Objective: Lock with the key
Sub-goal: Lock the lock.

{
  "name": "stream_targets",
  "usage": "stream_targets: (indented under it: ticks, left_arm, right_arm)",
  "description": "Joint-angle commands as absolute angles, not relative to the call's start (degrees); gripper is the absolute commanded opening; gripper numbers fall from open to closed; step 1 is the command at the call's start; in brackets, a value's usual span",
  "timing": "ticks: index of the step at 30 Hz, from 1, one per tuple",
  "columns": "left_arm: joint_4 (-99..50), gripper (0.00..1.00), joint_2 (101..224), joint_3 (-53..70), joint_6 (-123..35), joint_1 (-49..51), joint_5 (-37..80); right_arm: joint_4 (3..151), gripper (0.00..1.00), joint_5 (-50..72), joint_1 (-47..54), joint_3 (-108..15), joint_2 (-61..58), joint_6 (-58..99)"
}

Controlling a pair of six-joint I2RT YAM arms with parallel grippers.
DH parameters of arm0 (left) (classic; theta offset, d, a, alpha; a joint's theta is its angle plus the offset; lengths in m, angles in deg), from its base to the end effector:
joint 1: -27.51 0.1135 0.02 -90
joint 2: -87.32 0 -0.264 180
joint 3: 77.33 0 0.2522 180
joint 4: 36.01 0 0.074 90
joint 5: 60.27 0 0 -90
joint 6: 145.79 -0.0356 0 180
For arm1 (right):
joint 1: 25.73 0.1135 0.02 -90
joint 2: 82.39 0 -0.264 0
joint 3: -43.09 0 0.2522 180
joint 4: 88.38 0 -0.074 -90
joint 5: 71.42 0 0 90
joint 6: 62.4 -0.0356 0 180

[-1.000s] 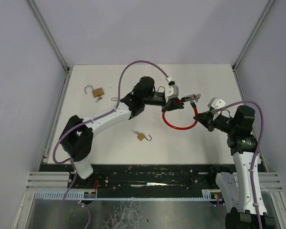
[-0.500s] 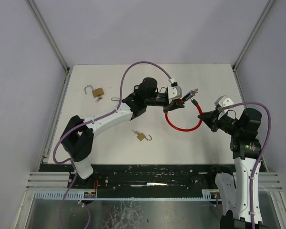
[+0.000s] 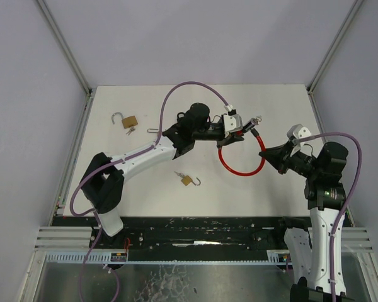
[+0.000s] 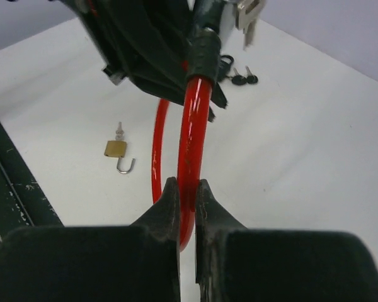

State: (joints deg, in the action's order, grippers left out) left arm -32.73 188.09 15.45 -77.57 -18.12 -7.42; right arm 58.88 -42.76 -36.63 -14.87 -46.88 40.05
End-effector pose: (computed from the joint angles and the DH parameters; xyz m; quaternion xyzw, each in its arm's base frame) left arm 0.2780 -0.3149 0.3178 0.5747 0.4975 -0.3652 0.5374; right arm 0.1314 0.0065 0.3469 -0.3358 0.6558 0.2719 0.6190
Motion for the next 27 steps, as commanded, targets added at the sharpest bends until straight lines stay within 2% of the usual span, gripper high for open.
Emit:
stream_targets:
  ticks: [1, 5, 9, 11, 16, 21, 27]
  left_arm:
    - [-27.86, 0.00, 190.14, 15.64, -80.18, -20.32, -8.03]
    - [-27.86, 0.00, 190.01, 15.46, -80.76, -20.59, -7.35]
    - [-28.00, 0.00, 190.02, 15.41, -81.18, -20.67, -7.11]
    - [-27.66, 0.00, 190.10, 15.55, -82.01, -20.89, -6.28]
    - [-25.02, 0.00, 190.70, 16.84, -88.36, -21.48, -3.88]
    - [-19.27, 0.00, 192.43, 19.25, -99.83, -21.83, -0.15]
    - [-14.35, 0.00, 195.86, 20.56, -111.77, -21.83, 3.15]
  right_arm:
    - [68.46, 0.00, -33.22, -36.32, -19.92, -43.63, 35.50]
    - [66.54, 0.00, -42.21, -36.27, -20.11, -41.79, 35.75]
    - [69.42, 0.00, -36.91, -36.19, -18.58, -42.95, 33.51]
    - [70.94, 0.00, -39.28, -36.19, -17.54, -42.74, 33.17]
    - [83.74, 0.00, -38.03, -36.01, -10.53, -42.49, 33.32]
    - [97.23, 0.00, -33.46, -35.93, -2.87, -35.51, 35.64]
    - [120.80, 0.00, -33.51, -35.12, 4.01, -28.46, 27.61]
